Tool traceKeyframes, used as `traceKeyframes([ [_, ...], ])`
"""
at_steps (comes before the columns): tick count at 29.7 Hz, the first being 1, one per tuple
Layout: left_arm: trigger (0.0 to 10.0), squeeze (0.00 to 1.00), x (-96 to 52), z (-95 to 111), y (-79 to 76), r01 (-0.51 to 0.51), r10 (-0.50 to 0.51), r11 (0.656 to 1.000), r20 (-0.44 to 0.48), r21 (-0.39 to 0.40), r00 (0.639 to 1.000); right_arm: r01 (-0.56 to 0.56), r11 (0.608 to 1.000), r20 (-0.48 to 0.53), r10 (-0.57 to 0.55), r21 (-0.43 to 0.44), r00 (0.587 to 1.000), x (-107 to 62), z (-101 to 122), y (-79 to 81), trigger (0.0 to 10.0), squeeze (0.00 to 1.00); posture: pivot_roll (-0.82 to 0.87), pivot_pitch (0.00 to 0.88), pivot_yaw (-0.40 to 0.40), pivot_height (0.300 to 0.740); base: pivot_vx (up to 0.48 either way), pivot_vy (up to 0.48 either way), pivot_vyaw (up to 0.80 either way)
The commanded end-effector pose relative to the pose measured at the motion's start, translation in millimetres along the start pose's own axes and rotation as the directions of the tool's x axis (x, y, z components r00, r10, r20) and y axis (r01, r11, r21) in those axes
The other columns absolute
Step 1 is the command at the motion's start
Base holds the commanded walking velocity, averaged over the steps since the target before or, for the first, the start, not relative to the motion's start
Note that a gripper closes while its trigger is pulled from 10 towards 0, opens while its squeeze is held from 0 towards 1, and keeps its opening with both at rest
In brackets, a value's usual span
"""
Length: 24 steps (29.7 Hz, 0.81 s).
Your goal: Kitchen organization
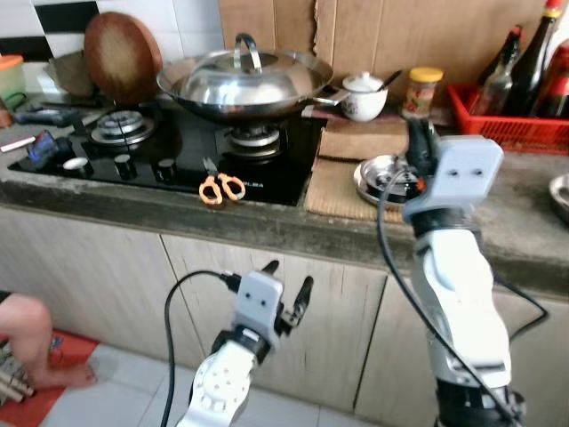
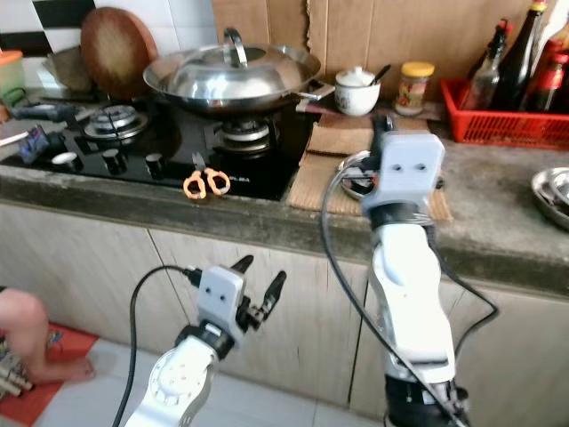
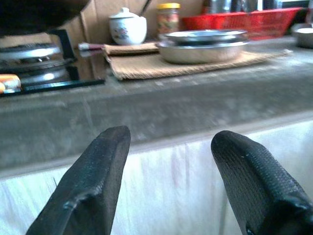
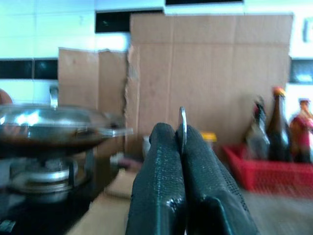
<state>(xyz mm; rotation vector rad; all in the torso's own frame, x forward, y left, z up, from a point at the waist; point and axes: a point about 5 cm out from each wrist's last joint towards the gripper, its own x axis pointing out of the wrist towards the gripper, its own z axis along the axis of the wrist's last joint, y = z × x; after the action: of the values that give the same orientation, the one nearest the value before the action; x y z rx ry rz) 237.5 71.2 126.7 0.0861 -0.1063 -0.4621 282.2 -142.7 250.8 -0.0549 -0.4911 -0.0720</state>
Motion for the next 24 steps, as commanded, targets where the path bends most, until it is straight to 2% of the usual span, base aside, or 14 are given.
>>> traceKeyframes([
  [1, 10.0, 0.0, 0.6, 1, 0.0, 0.002, -0.002, 1.0, 0.007, 0.005, 1.0, -0.005, 1.0, 0.004, 0.005, -0.003, 1.0, -1.8, 2, 0.8, 0.0, 0.0, 0.1, 0.0, -0.02, 0.74, -0.334, 0.0, 0.0],
  [2, 10.0, 0.0, 0.4, 1, -0.1, 0.003, -0.003, 1.0, 0.007, 0.006, 1.0, -0.004, 1.0, -0.008, 0.004, -0.003, 1.0, -4.0, 0, 0.3, 0.0, 0.0, 0.1, 0.0, -0.02, 0.74, -0.334, 0.0, 0.0],
  [3, 10.0, 0.0, 0.4, 1, -0.2, 0.004, -0.004, 1.0, 0.006, 0.006, 1.0, -0.015, 1.0, -0.042, 0.014, -0.003, 0.999, -10.0, -7, 0.5, 1.9, 0.0, 0.1, 0.0, -0.021, 0.74, -0.334, 0.0, 0.0],
  [4, 10.0, 0.0, 0.4, 1, -0.2, 0.004, -0.004, 1.0, 0.005, 0.006, 1.0, -0.019, 1.0, -0.058, 0.019, -0.002, 0.998, -12.6, -10, 0.7, 1.9, 0.0, 0.1, 0.0, -0.021, 0.74, -0.334, 0.0, 0.0],
  [5, 10.0, 0.0, 0.3, 1, -0.3, 0.005, -0.005, 1.0, 0.005, 0.006, 1.0, -0.027, 1.0, -0.079, 0.027, 0.002, 0.996, -16.0, -14, 1.2, 10.0, 0.0, 0.1, 0.0, -0.02, 0.74, -0.334, 0.0, 0.0],
  [11, 10.0, 0.0, -0.1, 0, -0.4, 0.007, -0.007, 1.0, 0.002, 0.008, 1.0, -0.037, 0.999, -0.124, 0.037, 0.004, 0.992, -24.1, -23, 2.0, 10.0, 0.0, 0.1, 0.0, -0.018, 0.74, -0.335, 0.0, 0.0],
  [14, 10.0, 0.0, -0.3, 0, -0.4, 0.008, -0.008, 1.0, 0.001, 0.008, 1.0, -0.046, 0.999, -0.15, 0.046, 0.005, 0.988, -28.4, -28, 2.9, 10.0, 0.0, 0.1, 0.0, -0.019, 0.74, -0.334, 0.0, -0.49],
  [17, 10.0, 0.0, -1.0, -1, -0.1, 0.011, -0.011, 1.0, -0.002, 0.01, 1.0, -0.041, 0.999, -0.192, 0.043, 0.013, 0.98, -36.0, -35, 4.2, 10.0, 0.0, 0.1, 0.0, -0.017, 0.74, -0.33, 0.0, -0.8],
  [24, 10.0, 0.0, -0.4, -1, -0.1, 0.011, -0.011, 1.0, -0.003, 0.01, 1.0, -0.032, 0.999, -0.2, 0.035, 0.017, 0.979, -36.8, -36, 4.0, 10.0, 0.0, 0.1, 0.0, -0.015, 0.74, -0.329, 0.0, -0.8],
])
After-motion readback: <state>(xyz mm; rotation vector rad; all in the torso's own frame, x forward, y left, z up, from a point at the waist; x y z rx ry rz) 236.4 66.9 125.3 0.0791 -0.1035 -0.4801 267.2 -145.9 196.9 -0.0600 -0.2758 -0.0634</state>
